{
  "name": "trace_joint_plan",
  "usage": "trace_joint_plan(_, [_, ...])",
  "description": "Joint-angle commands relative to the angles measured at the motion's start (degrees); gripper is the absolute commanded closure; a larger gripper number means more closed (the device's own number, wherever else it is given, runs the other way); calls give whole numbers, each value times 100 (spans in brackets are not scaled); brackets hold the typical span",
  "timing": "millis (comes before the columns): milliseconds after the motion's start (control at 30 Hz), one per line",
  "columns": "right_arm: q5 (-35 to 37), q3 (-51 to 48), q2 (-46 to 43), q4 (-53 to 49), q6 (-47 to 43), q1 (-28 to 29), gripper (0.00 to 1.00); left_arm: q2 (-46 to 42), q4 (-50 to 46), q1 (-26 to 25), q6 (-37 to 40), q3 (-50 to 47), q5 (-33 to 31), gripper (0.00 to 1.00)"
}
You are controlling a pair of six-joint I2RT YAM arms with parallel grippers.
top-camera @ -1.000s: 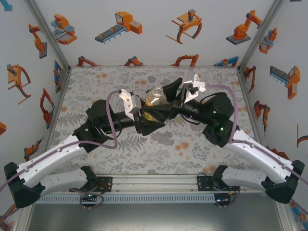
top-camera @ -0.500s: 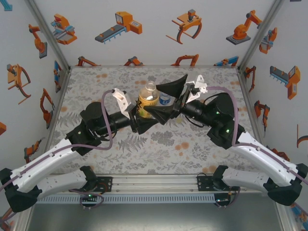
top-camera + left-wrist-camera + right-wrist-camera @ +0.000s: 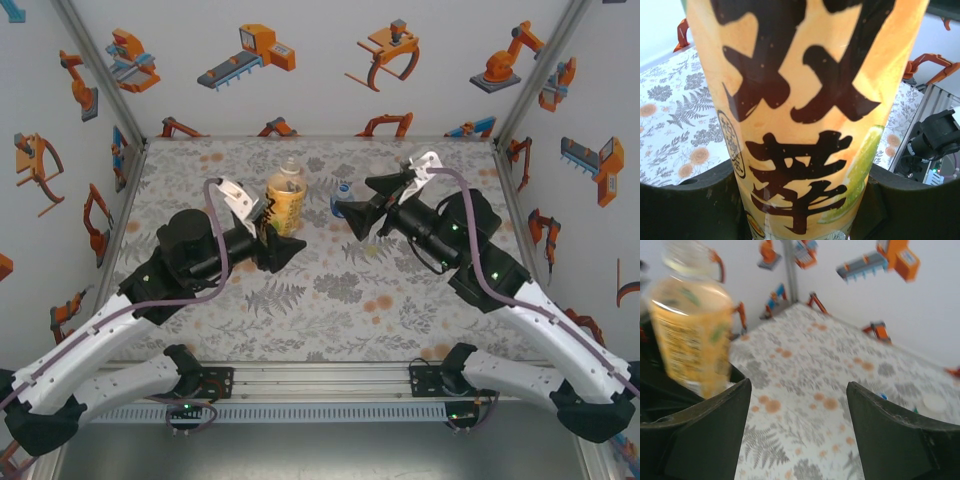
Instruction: Screw on the bottle caps
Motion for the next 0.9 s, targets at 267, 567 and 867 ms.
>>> trace_joint_plan(267, [334, -841, 871, -1258, 1808, -1172, 41, 3, -516, 66, -305, 42, 88, 100])
trace_joint_plan(567, [248, -1032, 1888, -1596, 1807, -1554, 46, -8, -500, 85, -536, -108, -204, 100])
trace_joint_plan(867, [757, -1238, 2829, -1079, 1808, -1655, 53, 27, -274, 97, -631, -206, -150, 100])
